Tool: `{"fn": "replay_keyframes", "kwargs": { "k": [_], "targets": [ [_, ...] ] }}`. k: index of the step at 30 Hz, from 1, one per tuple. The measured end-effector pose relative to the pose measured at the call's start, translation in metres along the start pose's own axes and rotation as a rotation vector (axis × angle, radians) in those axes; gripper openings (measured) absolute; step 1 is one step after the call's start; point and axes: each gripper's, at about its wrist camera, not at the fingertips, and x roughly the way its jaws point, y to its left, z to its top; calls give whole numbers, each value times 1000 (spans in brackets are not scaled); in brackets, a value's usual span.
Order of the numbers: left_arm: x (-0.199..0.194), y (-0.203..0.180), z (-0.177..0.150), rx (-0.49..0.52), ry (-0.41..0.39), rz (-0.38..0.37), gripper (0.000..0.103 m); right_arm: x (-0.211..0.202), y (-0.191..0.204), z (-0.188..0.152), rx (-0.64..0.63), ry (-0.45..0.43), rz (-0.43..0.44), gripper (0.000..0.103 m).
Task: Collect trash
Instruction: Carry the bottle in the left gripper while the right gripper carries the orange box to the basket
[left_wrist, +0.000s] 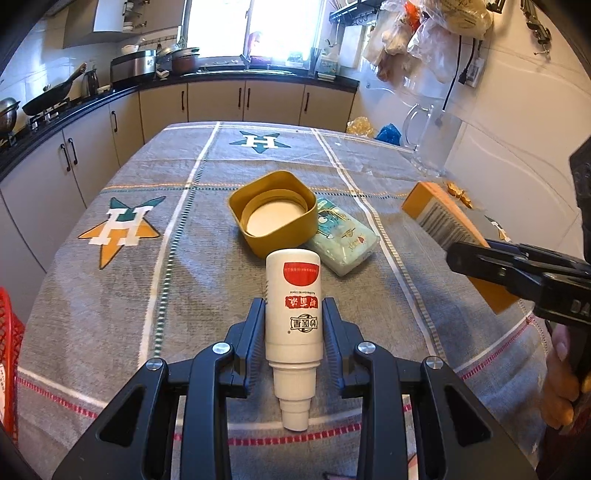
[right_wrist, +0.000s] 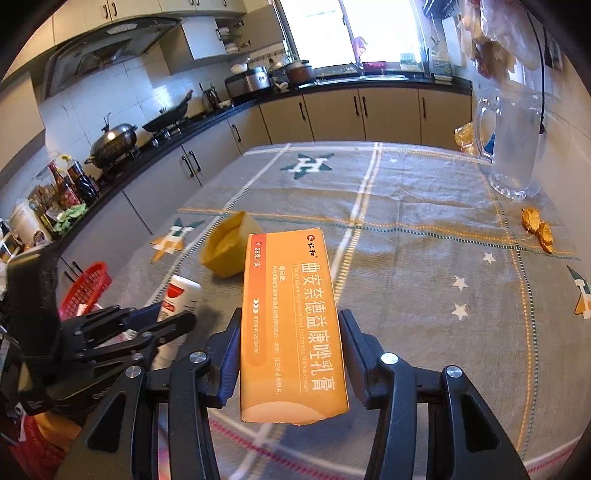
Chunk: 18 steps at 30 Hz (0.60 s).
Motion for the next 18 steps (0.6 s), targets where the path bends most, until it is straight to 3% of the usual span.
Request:
{"fn": "replay_keyframes", "kwargs": {
  "k": [18],
  "targets": [
    [-72,55,-13,-93,-84,48,29,-16,91,-3,-82,0,67,53]
  ]
}}
